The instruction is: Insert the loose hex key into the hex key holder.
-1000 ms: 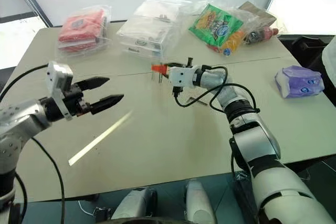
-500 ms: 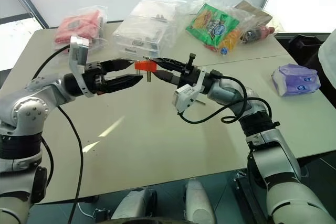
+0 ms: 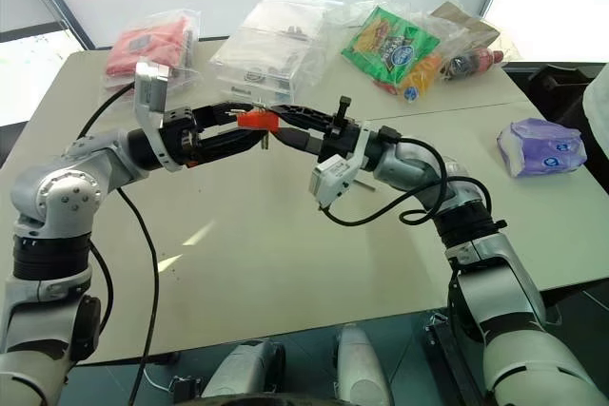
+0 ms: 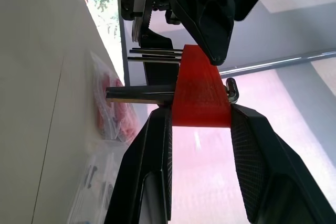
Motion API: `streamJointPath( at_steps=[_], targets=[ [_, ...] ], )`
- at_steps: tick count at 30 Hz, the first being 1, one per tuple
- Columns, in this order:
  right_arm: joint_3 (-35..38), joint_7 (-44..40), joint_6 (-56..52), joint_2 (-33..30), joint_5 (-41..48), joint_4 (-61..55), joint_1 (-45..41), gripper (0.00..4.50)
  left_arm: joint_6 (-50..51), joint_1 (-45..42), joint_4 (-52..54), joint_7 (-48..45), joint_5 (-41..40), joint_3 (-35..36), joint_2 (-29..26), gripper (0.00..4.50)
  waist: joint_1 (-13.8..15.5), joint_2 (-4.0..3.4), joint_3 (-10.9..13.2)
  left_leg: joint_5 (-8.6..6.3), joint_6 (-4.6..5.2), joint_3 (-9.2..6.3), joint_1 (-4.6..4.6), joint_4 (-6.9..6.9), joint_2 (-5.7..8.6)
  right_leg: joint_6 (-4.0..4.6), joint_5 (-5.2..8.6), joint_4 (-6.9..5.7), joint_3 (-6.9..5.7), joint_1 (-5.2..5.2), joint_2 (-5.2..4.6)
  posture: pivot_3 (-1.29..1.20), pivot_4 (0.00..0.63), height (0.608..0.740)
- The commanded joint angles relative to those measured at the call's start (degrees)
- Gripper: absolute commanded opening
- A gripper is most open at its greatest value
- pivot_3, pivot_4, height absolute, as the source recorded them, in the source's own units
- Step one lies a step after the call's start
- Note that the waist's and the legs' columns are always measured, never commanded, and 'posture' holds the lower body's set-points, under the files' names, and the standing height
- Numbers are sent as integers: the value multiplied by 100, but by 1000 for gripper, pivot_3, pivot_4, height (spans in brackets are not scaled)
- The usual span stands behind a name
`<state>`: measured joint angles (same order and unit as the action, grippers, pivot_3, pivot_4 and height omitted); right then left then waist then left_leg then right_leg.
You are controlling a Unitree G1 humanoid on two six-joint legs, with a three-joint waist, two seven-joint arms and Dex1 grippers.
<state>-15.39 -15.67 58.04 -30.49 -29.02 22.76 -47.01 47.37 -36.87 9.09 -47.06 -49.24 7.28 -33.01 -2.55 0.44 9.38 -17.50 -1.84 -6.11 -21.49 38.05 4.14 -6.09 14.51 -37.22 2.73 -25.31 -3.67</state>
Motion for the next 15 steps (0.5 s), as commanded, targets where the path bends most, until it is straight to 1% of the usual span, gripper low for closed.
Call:
streamJointPath(
  at_steps=[1, 8, 9, 15],
  targets=[
    [28, -8, 69, -54, 138, -73, -131, 987, -42, -108, 110, 15, -36, 79, 25, 3737, 0, 0, 0, 0, 0, 0, 0, 0, 0, 0, 0, 0, 0, 0, 0, 0, 150, 740],
    [19, -44, 92, -38, 141, -57, -179, 987, -59, -69, 117, 26, 25, 16, 118, 327, 1, 0, 0, 0, 0, 0, 0, 0, 0, 0, 0, 0, 0, 0, 0, 0, 150, 740],
    [16, -46, 97, -36, 138, -53, -188, 987, -62, -70, 115, 23, 37, 2, 131, 156, -1, 0, 0, 0, 0, 0, 0, 0, 0, 0, 0, 0, 0, 0, 0, 0, 150, 740],
    [15, -76, 65, -32, 167, -31, -215, 987, -39, -76, 127, 27, 64, -67, 159, 156, 0, 0, 0, 0, 0, 0, 0, 0, 0, 0, 0, 0, 0, 0, 0, 0, 150, 740]
  ],
)
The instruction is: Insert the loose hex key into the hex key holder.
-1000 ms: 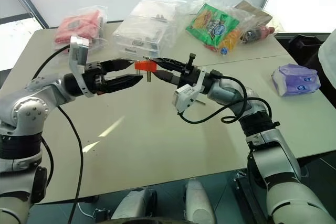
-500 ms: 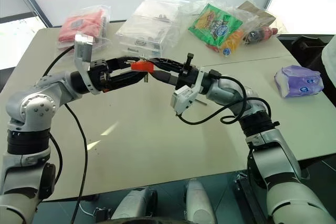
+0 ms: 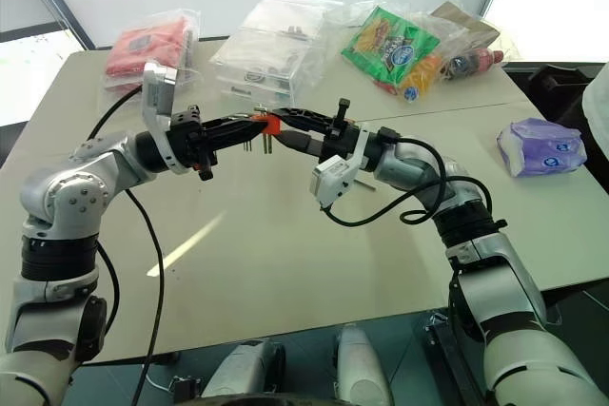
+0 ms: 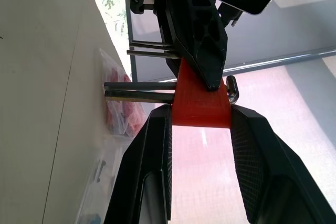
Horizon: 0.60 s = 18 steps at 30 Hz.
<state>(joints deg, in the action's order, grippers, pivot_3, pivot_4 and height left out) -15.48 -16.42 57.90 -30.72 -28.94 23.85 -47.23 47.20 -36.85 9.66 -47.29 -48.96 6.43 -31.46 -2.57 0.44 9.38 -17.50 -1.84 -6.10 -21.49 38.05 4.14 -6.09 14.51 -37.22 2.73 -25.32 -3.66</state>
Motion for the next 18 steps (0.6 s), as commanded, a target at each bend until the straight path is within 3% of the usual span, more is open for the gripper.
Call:
streamJointPath(
  at_steps=[1, 2, 5, 6, 7, 9, 13, 15, 18],
  targets=[
    [9, -49, 38, -5, 198, -120, -201, 987, -30, -78, 64, 42, 50, 7, 5, 156, 3, 0, 0, 0, 0, 0, 0, 0, 0, 0, 0, 0, 0, 0, 0, 0, 150, 740],
    [-4, -99, 1, 1, 253, -104, -202, 987, -37, -76, 61, 32, 60, -2, 5, 156, 3, 0, 0, 0, 0, 0, 0, 0, 0, 0, 0, 0, 0, 0, 0, 0, 150, 740],
    [-16, -228, -68, 13, 377, -87, -199, 2448, -46, -70, 61, 19, 77, -16, 11, 0, 1, 0, 0, 0, 0, 0, 0, 1, 0, 0, 0, 0, 0, 1, 0, 0, 150, 740],
    [-15, -250, -72, 13, 384, -88, -200, 3129, -50, -66, 63, 15, 83, -19, 14, 0, 1, 0, 0, 0, 0, 0, 0, 0, 0, 0, 0, 0, 0, 1, 0, 0, 150, 740],
    [-12, -261, -75, 8, 371, -95, -199, 3297, -50, -60, 74, 15, 83, -17, 19, 0, 2, 0, 0, 0, 0, -1, 0, 0, 0, 0, 0, 0, 0, 1, 0, 0, 150, 740],
    [-4, -309, -117, -14, 383, -118, -186, 4223, -53, -45, 102, 22, 83, -14, 24, 0, 1, 0, 0, 0, 0, 0, 0, 0, 0, 0, 0, 0, 0, 1, 0, 0, 150, 740],
    [32, -1256, -1011, -135, 1414, -102, -44, 4373, -91, 63, 279, 171, 72, 111, -4, 0, 1, 0, 0, 0, 0, 0, 0, 0, 0, 0, 0, 0, 0, 1, 0, 0, 150, 740],
    [160, -2227, -2518, -180, 2324, -256, 132, 4373, -138, 142, 410, 222, 104, 156, -74, 0, 6, 0, 0, 0, 0, -1, 0, 2, -1, 0, 0, 1, 0, 4, -2, 0, 150, 740],
    [293, -3134, -4649, -331, 2993, -590, 272, 4373, -193, 226, 548, 272, 147, 170, -134, 0, 22, 0, 0, 0, 1, -10, 0, 6, -1, 0, 0, 3, -2, 13, -3, 0, 150, 740]
  ],
)
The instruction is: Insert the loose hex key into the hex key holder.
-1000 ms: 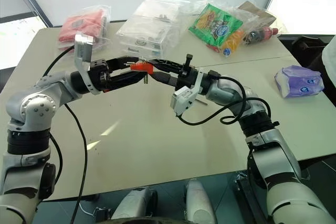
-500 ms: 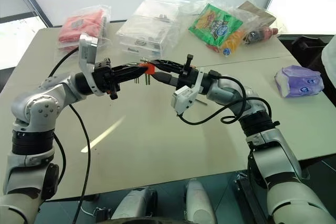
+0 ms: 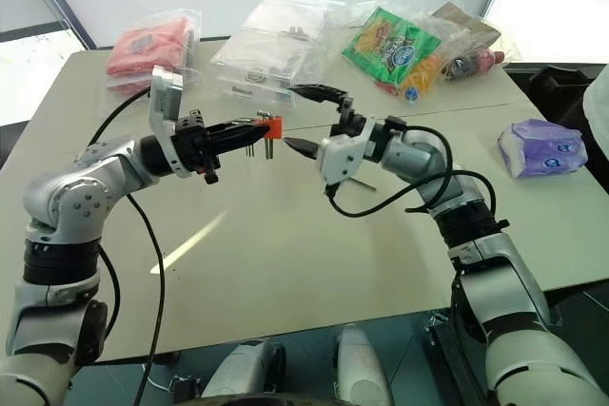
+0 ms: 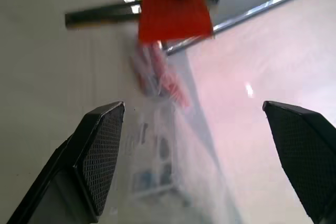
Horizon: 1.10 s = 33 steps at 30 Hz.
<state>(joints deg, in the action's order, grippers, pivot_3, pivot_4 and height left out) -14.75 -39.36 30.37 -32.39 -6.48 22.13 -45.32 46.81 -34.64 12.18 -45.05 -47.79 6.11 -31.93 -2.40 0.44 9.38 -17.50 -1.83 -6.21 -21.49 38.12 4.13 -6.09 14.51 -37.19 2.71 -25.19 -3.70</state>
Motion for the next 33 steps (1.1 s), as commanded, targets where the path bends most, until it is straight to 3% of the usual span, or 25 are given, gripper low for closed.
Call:
streamJointPath(
  at_steps=[1, 3, 8, 18, 21, 28, 33],
  targets=[
    [183, -1188, -2596, -322, 841, -527, 129, 4373, -162, 36, 354, 82, 33, 207, -95, 0, 11, 0, 0, 0, 0, 0, -1, 0, 0, 0, 0, 0, 0, 0, -1, 0, 150, 740],
    [88, -1613, -3398, -554, 816, -608, 229, 4373, -167, 79, 451, 144, 43, 210, -93, 0, 37, 0, 0, -1, 2, -1, -2, 1, 1, 0, 0, 1, 0, -1, -1, 0, 150, 740],
    [-89, -1717, -4950, -556, 564, -628, 356, 4373, -199, 147, 578, 271, 95, 206, -72, 0, 23, 0, 0, -2, 3, 2, -2, 0, 1, 0, 0, 0, -1, -4, -2, 0, 150, 740],
    [5, -1353, -5613, -6, 431, 143, 284, 4373, -211, 242, 682, 401, 83, 215, -133, 0, -2, 9, -7, -2, 3, 5, 2, 0, -1, 0, 0, -1, 1, -4, -3, 0, 150, 740],
    [67, -1360, -5908, 136, 466, 336, 191, 3495, -205, 255, 710, 426, 74, 215, -140, 0, -8, 9, -8, -2, 3, 5, 6, 0, -2, 0, 0, -2, 1, -2, -1, 0, 150, 740],
    [20, -1473, -6403, 177, 437, 676, 35, 65, -219, 259, 735, 465, 96, 212, -145, 0, 23, 13, -12, -2, 3, 4, 7, 4, 0, 0, 0, -2, 0, 5, -3, 0, 150, 740],
    [390, -1333, -6018, 249, 688, 254, 126, 65, -230, 252, 737, 487, 101, 203, -138, 0, 58, 17, -15, -2, 3, 2, 7, 7, 2, 0, 0, 0, -2, 11, -5, 0, 150, 740]
  ],
)
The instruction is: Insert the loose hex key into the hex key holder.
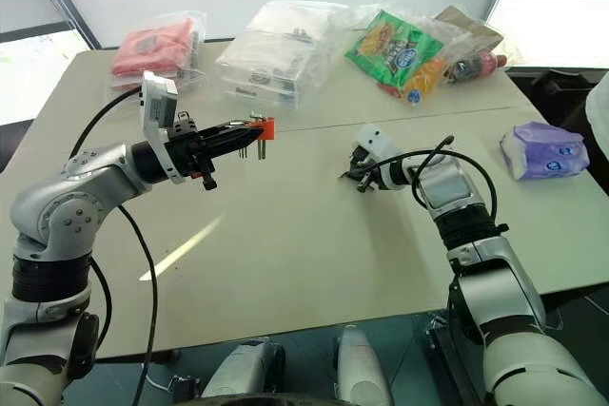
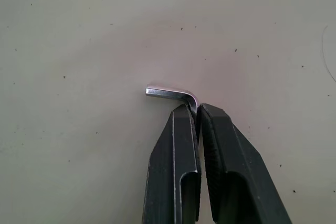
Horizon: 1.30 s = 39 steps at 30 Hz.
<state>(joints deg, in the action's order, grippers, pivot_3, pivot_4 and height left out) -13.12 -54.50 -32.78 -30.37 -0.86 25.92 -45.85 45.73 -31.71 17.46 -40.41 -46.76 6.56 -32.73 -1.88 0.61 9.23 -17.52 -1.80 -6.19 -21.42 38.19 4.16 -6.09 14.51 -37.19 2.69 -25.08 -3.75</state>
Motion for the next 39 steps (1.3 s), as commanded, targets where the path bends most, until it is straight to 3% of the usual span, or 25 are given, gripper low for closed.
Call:
streamJointPath(
  at_steps=[1, 4, 7, 10, 16, 24, 39],
  targets=[
    [460, 418, 777, 153, 214, -204, 193, 65, -127, -45, 207, 28, 1, 155, -52, 0, 8, 0, 0, 0, 0, 0, 0, 0, 0, 0, 0, 0, -1, 0, 0, 0, 150, 740],
    [1158, 1401, 2515, 606, 421, -430, 97, 65, -148, -57, 193, 30, -1, 157, -36, 0, -26, -3, 3, 0, 0, 3, -10, -3, 0, 0, 0, -3, 1, -18, 0, 0, 150, 740],
    [1697, 1884, 3034, 1157, 986, -849, -23, 65, -186, -104, 141, 38, 27, 115, 6, 0, -69, -5, 5, 1, -2, 6, -14, -13, -3, -1, 0, -10, 4, -33, 2, 0, 150, 740],
    [2110, 2236, 3018, 1946, 1922, -1808, -66, 65, -240, -220, 45, 44, 88, 34, 77, 0, -78, -5, 5, 1, -2, 2, -15, -20, -7, -1, 0, -8, 3, -35, 3, 0, 150, 740],
    [1925, 2413, 2304, 2651, 2731, -2722, 190, 65, -334, -497, -180, 17, 174, -21, 196, 0, -26, -5, 4, 2, -3, -9, -13, -8, 2, -1, 0, -7, -5, -20, -2, 0, 150, 740],
    [1757, 2471, 1876, 2858, 3154, -3122, 376, 65, -453, -718, -389, -36, 315, -81, 309, 0, -66, -6, 5, 1, -3, -8, -13, -13, 0, -1, 0, -8, -5, -27, 1, 0, 150, 740],
    [1523, 2591, 2053, 3120, 3119, -3054, 223, 65, -507, -744, -426, -33, 402, -25, 416, 0, -64, -7, 5, 1, -2, -7, -13, -14, 0, -1, 0, -8, -5, -28, 0, 0, 150, 740]
  ],
)
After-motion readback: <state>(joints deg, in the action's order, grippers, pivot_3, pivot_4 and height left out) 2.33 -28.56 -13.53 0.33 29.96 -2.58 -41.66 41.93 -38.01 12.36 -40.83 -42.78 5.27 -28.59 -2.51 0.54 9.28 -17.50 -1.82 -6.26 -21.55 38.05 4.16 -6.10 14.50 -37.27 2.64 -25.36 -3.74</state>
